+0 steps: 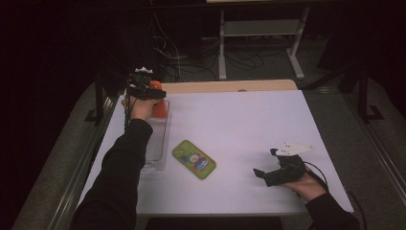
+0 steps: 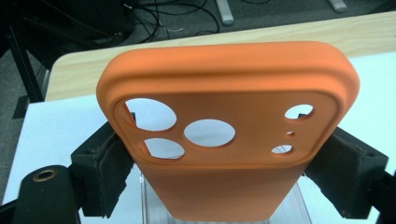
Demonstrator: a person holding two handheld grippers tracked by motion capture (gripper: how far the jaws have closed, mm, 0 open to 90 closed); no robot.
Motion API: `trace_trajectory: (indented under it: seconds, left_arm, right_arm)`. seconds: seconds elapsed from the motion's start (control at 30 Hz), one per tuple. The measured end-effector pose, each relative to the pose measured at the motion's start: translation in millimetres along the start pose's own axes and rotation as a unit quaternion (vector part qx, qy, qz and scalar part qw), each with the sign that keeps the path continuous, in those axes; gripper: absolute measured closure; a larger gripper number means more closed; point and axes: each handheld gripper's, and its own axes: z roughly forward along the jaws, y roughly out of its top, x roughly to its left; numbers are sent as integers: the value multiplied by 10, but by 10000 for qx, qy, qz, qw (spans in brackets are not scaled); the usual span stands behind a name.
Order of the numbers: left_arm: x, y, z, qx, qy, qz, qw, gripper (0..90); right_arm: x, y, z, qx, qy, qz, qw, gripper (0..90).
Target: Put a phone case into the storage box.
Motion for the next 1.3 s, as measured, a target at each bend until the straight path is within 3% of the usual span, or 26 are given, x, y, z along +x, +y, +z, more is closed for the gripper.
trace_trajectory:
  seconds: [0.43,0.67,1.3]
  left_arm:
    - [-42,-28,134,166,205,71,9996,140]
    - [-42,-19,180,46,350,-27,9994,139]
    - [-33,-37,255,79,405,-113,9991,73]
  right_arm:
    - [6,10,-2,-4,17,4,10000,3]
    - [5,10,-5,-16,22,12,10000,3]
    - [21,10,-1,10,28,-5,10000,3]
